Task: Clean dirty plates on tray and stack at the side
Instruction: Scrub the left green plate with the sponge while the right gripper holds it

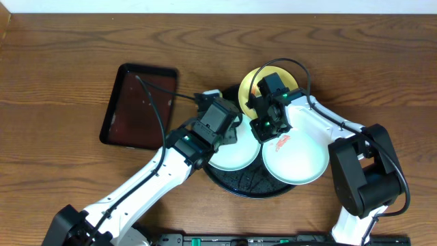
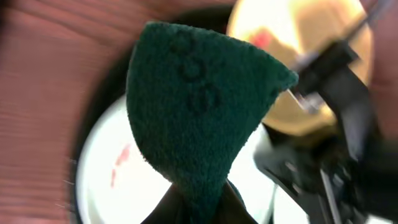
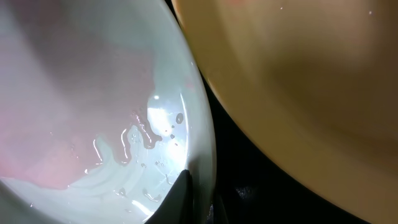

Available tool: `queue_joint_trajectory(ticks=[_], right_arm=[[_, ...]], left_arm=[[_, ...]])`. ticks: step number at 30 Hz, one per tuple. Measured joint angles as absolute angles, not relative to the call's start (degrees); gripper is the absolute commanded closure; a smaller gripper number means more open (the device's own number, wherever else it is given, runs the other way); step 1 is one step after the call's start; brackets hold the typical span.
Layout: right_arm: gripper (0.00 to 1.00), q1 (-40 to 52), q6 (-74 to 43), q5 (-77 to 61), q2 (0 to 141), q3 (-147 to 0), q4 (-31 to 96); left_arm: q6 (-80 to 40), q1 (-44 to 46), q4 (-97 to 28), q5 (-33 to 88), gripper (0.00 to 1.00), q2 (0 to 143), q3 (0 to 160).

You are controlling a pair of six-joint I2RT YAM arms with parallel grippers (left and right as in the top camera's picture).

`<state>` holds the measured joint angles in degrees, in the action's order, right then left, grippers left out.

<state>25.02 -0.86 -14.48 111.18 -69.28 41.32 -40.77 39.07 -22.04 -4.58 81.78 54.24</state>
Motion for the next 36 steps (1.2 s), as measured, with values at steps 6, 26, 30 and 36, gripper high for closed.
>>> queue_joint_trajectory(ticks=[6,26,30,36], right_arm=[[0.91,25.0,-0.9,-14.5,111.2,-69.3,41.3],[0.9,25.0,-1.1,-14.5,111.2,-69.3,41.9],[0.89,25.0,-1.1,-14.5,111.2,-69.3,42.0],[0.89,25.0,-1.1,-14.5,111.2,-69.3,41.9]], left_arm=[[-45.4,39.1,-20.0,1.8,0.92,89.4,54.2],[-40.8,34.6,-20.6,6.1,0.45,90.3,53.8],[-40.2,34.6,-20.6,6.1,0.45,85.5,53.8],[-40.0,34.6,-22.0,6.1,0.56,89.0,53.8]])
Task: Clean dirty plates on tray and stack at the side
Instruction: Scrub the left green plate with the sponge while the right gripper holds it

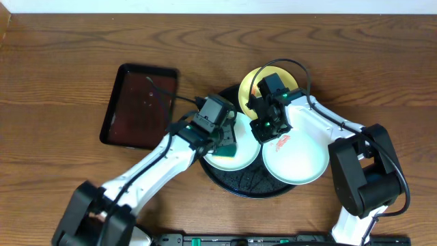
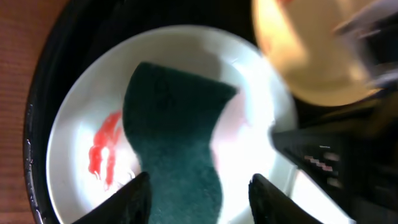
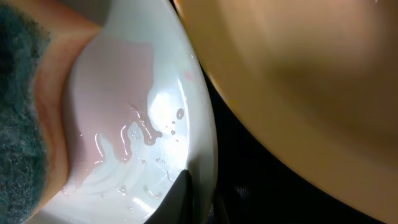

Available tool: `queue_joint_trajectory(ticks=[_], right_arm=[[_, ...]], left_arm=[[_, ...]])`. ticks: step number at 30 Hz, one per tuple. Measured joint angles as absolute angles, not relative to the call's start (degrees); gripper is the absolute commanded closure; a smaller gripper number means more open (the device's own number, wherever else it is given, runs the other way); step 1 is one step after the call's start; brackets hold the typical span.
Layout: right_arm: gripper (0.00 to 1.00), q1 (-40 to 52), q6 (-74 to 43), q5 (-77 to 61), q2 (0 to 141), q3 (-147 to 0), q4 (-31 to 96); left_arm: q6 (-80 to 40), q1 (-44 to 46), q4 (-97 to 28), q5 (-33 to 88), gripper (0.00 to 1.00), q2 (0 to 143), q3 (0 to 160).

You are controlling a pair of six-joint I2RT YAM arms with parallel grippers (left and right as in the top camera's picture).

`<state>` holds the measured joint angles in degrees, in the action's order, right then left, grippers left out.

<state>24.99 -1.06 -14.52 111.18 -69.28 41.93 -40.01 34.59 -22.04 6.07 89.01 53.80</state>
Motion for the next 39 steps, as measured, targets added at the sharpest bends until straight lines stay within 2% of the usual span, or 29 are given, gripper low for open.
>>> queue_joint_trajectory(ticks=[3,4,5,6,20,29,39], right_arm=[[0.89,25.0,-1.1,-14.5,111.2,-69.3,41.9],[0.89,25.0,-1.1,-14.5,111.2,-69.3,41.9],[0.89,25.0,-1.1,-14.5,111.2,-69.3,41.9],[0.89,25.0,-1.1,-14.5,111.2,-69.3,41.9],[0.91,25.0,-1.1,-14.6,111.2,-69.3,42.2],[0.95,25.1,-2.1,-17.2,111.2,-69.7,42.4],[0.95,25.0,-2.3,-14.2,111.2,-69.9,44.2]], left_arm=[[-40.0,34.6,-22.0,6.1,0.63,93.4,53.8],[-39.9,34.6,-22.1,6.1,0.7,94.1,53.8],[-40.0,34.6,-21.8,6.0,0.88,95.3,53.8],[-40.1,34.5,-21.6,5.9,0.92,96.2,53.8],[-40.1,34.2,-20.9,0.9,0.93,96.6,51.7],[-40.1,33.0,-23.0,-9.9,0.93,95.7,51.2],[-39.8,29.8,-23.3,-21.0,0.93,82.6,49.3]])
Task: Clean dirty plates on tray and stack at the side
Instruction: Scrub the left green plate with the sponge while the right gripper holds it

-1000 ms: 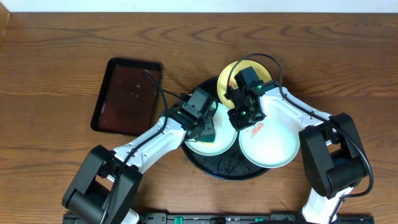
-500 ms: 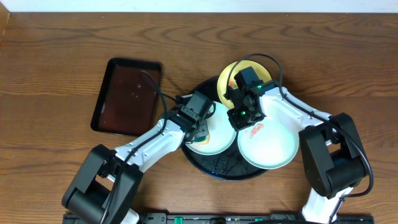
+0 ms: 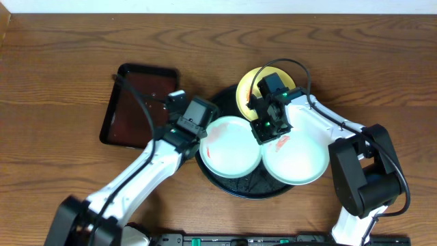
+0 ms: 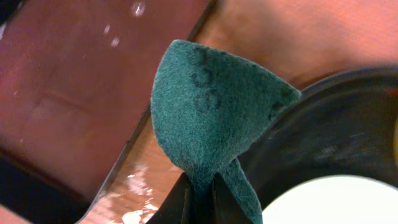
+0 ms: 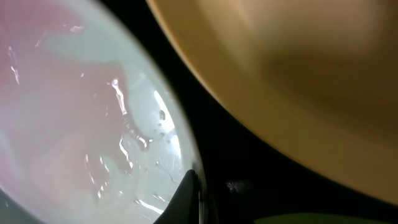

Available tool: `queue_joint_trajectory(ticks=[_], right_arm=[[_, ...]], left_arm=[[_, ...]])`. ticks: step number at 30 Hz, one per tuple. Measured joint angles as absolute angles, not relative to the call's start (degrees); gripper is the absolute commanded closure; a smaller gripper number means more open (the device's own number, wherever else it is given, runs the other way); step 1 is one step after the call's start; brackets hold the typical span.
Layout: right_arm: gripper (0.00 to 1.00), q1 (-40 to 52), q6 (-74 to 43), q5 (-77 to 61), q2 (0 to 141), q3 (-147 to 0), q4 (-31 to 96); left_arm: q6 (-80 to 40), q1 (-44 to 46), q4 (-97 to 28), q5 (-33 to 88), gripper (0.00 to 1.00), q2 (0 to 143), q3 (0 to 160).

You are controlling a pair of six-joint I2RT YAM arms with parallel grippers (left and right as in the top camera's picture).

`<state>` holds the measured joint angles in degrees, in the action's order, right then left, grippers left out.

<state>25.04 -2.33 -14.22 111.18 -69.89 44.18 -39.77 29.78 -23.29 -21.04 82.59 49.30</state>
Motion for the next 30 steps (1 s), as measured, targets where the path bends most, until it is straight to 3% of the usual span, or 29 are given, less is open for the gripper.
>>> queue_joint_trajectory(ticks=[3,9,12,30], right_arm=[[0.94,25.0,-2.3,-13.4,111.2,-69.9,44.1],[0.99,25.0,-3.0,-13.4,111.2,-69.9,42.6],[0.99,25.0,-5.0,-13.5,111.2,-69.9,42.1],[0.99,25.0,-23.2,-13.6,111.2,-69.9,41.7]], left_arm=[[-39.6,29.8,-20.3,-14.1,0.92,80.5,49.3],[-43.7,31.7,-16.1,11.8,0.93,84.8,49.2],[-43.9,34.3,-16.8,16.6,0.92,86.4,49.2],[-46.5,35.5,-13.4,6.2,0.93,86.9,46.2]])
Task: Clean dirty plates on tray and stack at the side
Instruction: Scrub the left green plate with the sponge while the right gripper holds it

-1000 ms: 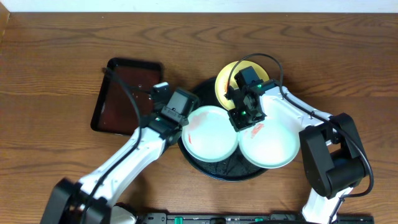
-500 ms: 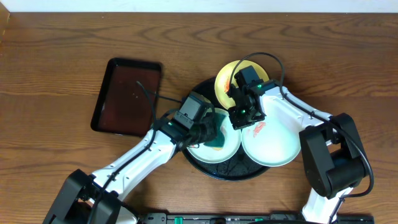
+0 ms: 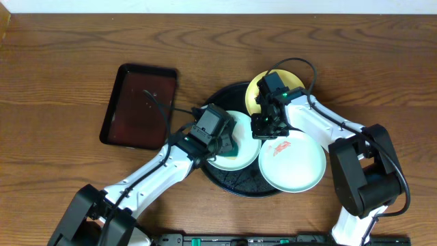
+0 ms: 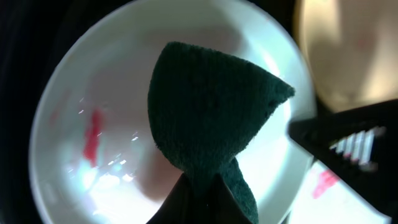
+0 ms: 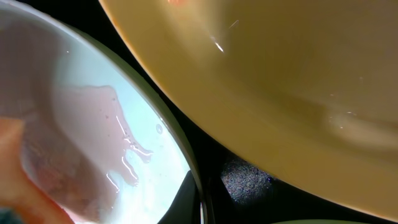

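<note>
A white plate (image 3: 220, 161) with a red smear (image 4: 92, 132) sits on the left of the round black tray (image 3: 232, 183). My left gripper (image 3: 229, 141) is shut on a dark green sponge (image 4: 211, 112), held just over that plate's middle. My right gripper (image 5: 200, 200) is shut on the plate's right rim (image 5: 184, 155). A second white plate (image 3: 297, 171) with a red smear (image 3: 280, 146) lies at the tray's right. A yellow plate (image 3: 292, 80) rests at the tray's far edge.
A rectangular black tray (image 3: 140, 106) with a wet, reddish bottom lies on the wooden table (image 3: 68, 55) to the left of the round one. Both arms' cables arch over the plates.
My left gripper has gone from the table beside the rectangular tray back over the left white plate, sponge still in it. The right white plate lies slightly nearer the front.
The sponge hung above the left white plate while my right gripper pinched its rim. Then the sponge lay flat on the plate beside the red smear. Then it was off to the left by the rectangular tray. Now it is over the plate again.
</note>
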Available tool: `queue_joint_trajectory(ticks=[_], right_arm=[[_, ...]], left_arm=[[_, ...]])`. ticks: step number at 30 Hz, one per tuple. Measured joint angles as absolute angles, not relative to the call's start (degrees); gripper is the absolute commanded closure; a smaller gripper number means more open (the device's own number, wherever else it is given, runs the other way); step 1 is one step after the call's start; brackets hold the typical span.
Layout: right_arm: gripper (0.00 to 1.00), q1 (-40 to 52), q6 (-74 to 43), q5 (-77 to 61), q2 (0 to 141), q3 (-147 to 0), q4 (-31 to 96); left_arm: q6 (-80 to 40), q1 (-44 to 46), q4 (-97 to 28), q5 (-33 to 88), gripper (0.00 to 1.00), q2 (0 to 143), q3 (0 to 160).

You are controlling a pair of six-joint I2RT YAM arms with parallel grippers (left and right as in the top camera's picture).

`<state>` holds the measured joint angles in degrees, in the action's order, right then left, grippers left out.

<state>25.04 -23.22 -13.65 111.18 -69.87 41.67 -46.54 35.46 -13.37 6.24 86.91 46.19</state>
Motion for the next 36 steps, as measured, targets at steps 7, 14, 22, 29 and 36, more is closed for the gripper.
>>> queue_joint_trajectory(ticks=[7,14,22,29,36], right_arm=[[0.99,25.0,-24.3,-13.6,111.2,-69.9,41.6],[0.99,25.1,-24.5,-13.7,111.2,-69.9,41.6],[0.99,25.8,-25.1,-14.7,111.2,-69.9,40.6],[0.99,25.8,-25.1,-14.5,111.2,-69.9,40.7],[0.99,25.6,-25.0,-13.2,111.2,-69.9,40.9]], left_arm=[[-46.5,35.3,-11.5,4.7,0.93,93.6,46.2],[-43.7,33.8,-18.7,-2.0,0.93,94.2,48.3],[-40.9,32.6,-18.1,-12.8,0.92,94.5,48.4],[-29.5,31.9,-10.3,-16.9,0.93,93.6,47.1],[-26.5,30.0,-8.3,-17.0,0.93,81.4,46.3]])
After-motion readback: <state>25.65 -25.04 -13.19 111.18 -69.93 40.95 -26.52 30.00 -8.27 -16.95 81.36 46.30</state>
